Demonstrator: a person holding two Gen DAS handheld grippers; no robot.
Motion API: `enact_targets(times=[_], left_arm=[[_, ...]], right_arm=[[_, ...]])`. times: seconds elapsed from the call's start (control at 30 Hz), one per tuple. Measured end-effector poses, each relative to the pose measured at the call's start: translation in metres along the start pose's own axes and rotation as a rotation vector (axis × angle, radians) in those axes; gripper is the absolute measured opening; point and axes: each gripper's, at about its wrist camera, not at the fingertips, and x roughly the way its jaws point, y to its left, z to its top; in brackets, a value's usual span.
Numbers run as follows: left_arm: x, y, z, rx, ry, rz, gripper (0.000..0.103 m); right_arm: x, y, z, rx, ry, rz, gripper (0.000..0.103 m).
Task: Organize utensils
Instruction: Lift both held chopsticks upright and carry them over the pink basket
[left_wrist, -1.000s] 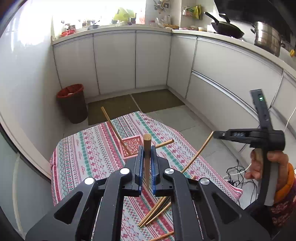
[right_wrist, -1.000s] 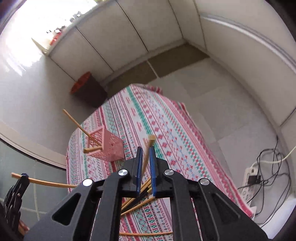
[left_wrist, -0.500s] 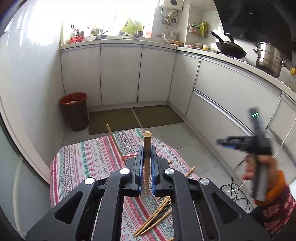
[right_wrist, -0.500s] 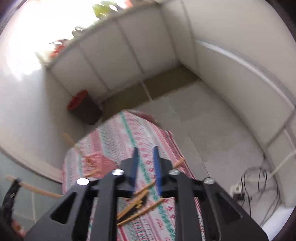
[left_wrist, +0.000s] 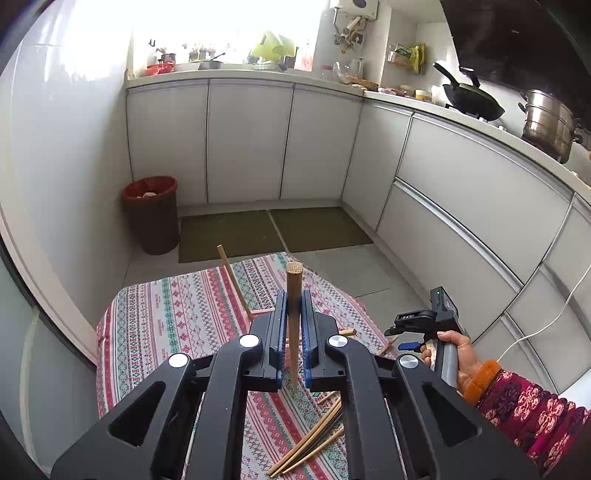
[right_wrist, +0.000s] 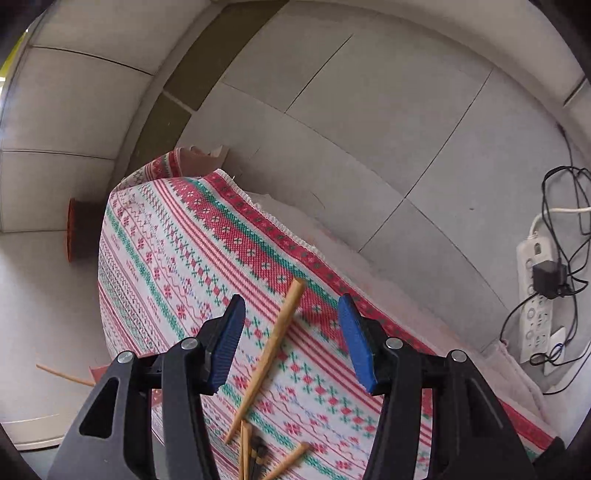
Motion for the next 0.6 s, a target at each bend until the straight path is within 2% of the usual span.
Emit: enact_targets(times=[0.03,0.07,0.1,0.17,0.3,0.6], left_arm=[[0.002,0.002,-0.001,-0.004,0.005,0.001,0.006],[0.002,0.003,-0.002,-0.007,0.007,0.002,0.006],[0.002,0.004,-0.003,-0.011,0.006,0.003,0.006],[-0.003,0.007,-0.002,-0.016,-0.003,0.002,0.006],[-0.018,0.009,0.002,-0.024,-0.035,0.002,0.006],[-0.035,0.009,0.011,-0.046,-0.076,0.02,0.006]], right_arm=[[0.003,0.002,0.0,-0.013,-0.001,-0.018,0.024],[0.002,0.005,-0.001,-0.03,-0.025,-0.025,0.023],[0.001,0.008,-0.003,-0.051,-0.043,-0.029,0.015],[-0.008,0.018,-0.009,-0.1,-0.077,-0.026,0.014],[-0.046,0.04,-0.028,-0.164,-0.135,0.046,0.011],[-0.19,0.113,-0.106,-0.484,-0.383,0.152,0.008]])
